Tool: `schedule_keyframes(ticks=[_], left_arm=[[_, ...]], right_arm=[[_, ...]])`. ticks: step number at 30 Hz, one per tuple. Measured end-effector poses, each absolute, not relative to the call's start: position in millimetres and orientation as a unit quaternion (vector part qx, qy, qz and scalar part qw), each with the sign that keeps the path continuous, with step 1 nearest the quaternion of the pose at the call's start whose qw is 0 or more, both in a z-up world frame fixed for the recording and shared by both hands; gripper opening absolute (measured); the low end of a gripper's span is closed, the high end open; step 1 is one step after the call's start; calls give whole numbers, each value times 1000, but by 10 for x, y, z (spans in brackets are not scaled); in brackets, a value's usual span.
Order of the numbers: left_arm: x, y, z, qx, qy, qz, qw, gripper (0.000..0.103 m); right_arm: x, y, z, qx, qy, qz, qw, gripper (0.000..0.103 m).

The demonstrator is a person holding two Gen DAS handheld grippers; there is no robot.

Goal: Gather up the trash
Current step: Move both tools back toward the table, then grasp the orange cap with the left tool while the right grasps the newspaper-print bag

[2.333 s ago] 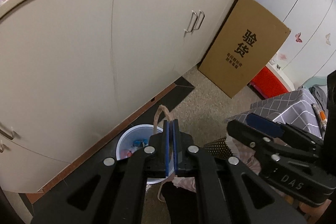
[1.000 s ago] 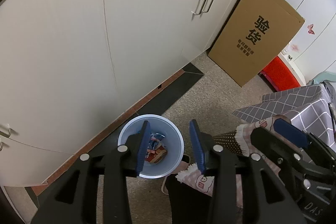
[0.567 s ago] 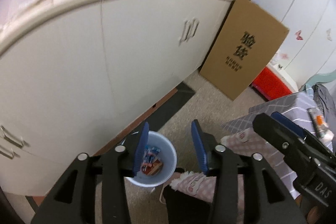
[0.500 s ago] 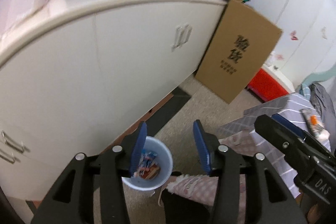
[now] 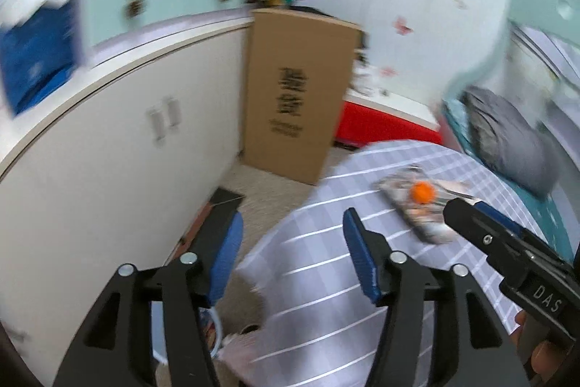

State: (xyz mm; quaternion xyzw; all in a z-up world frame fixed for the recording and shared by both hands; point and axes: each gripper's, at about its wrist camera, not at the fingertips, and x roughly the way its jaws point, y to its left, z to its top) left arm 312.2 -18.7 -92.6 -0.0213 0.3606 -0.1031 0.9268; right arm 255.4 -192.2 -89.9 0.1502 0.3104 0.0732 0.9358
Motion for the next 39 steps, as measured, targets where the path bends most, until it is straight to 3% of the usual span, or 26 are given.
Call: schedule_keyframes(ticks=[9,19,21,23,35,36,37,39], left_arm=[[3552,-1390,-1172,43,395,-179,900,58],[3811,-1840,-1488,66,413,-192,888,58],[3816,-1900,-1528,77,413,-195,886,48],[3827,-1944,-1565,88,412,-193,886,29],[3681,-1506,-1404,28,402,-178,898,29],[3655,-1453,-1387,25,400,-175,899,29],[3617,-1386,-1363,22,400,-175,899,29],[3558,-1282,-1327,18,401,-171,900,29]], right_arm=[[2555,-3002,-1190,242,307,-27,920,75],[2728,-3362,-1471,307,312,-32,898,75],[2731,-3375,-1488,306,312,-30,899,75],[2761,-3363,-1515,302,319,-24,898,75],[2964,-3155,-1612,311,357,38,880,75],[2993,-3123,-1619,312,361,45,878,69],[3023,-3082,-1629,310,368,48,875,45],[3050,-2990,-1636,298,379,54,875,29]])
